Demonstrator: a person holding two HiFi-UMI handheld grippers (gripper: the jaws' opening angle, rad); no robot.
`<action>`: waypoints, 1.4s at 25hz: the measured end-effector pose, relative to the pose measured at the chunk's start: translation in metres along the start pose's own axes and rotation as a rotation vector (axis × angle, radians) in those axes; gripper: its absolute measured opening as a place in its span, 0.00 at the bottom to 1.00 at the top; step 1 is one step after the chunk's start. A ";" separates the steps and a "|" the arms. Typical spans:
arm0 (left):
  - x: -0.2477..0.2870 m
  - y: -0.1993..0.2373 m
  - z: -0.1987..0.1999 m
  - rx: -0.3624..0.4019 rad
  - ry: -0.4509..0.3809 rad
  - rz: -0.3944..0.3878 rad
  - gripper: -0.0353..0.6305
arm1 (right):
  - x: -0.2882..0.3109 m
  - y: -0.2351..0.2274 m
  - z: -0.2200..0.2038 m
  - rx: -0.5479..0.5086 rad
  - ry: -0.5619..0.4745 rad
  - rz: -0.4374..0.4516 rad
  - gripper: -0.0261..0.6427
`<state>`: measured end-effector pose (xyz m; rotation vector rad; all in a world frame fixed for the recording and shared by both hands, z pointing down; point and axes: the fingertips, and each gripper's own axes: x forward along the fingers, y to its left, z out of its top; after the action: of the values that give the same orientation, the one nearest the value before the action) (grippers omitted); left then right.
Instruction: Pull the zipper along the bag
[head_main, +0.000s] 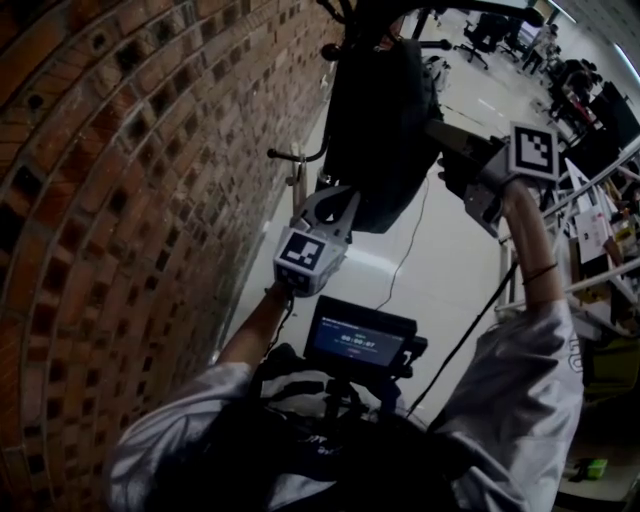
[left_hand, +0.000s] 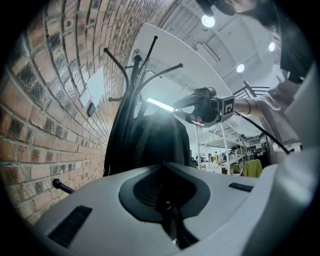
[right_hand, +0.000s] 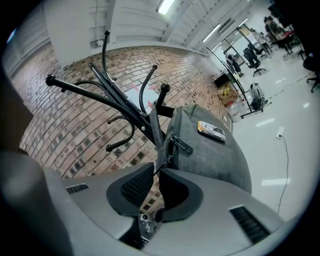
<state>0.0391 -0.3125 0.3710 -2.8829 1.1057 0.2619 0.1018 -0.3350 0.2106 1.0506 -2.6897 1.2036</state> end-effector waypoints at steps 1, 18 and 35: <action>0.000 0.001 -0.001 0.001 -0.001 0.001 0.06 | 0.000 0.000 0.003 0.007 0.003 0.002 0.11; 0.000 0.022 0.007 0.001 -0.026 0.040 0.06 | 0.008 -0.001 0.017 -0.011 0.034 0.062 0.12; 0.006 -0.001 0.015 0.014 0.002 0.027 0.06 | -0.041 -0.007 -0.030 -0.107 -0.106 0.064 0.12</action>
<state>0.0424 -0.3142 0.3552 -2.8587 1.1432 0.2512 0.1297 -0.2952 0.2249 1.0501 -2.8527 1.0273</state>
